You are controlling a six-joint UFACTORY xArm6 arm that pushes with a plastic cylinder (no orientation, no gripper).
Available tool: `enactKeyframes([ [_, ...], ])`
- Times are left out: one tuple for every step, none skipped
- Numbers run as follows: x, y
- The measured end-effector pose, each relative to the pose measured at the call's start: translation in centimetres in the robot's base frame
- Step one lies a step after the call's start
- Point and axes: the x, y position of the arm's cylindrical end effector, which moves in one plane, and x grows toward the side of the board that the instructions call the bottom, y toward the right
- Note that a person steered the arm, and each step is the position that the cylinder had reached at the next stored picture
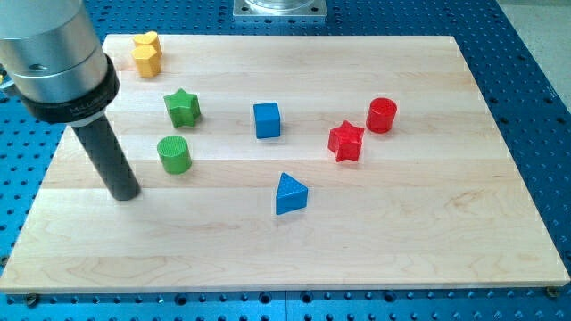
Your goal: Push the triangle vertical to the cube
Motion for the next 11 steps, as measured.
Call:
enactKeyframes([
  [-1.9,4.1],
  [-2.8,5.9],
  [2.0,5.9],
  [6.4,8.7],
  [7.3,17.8],
  [6.0,20.7],
  [3.1,21.9],
  [0.4,22.0],
  [-0.2,19.4],
  [2.1,19.1],
  [4.9,17.5],
])
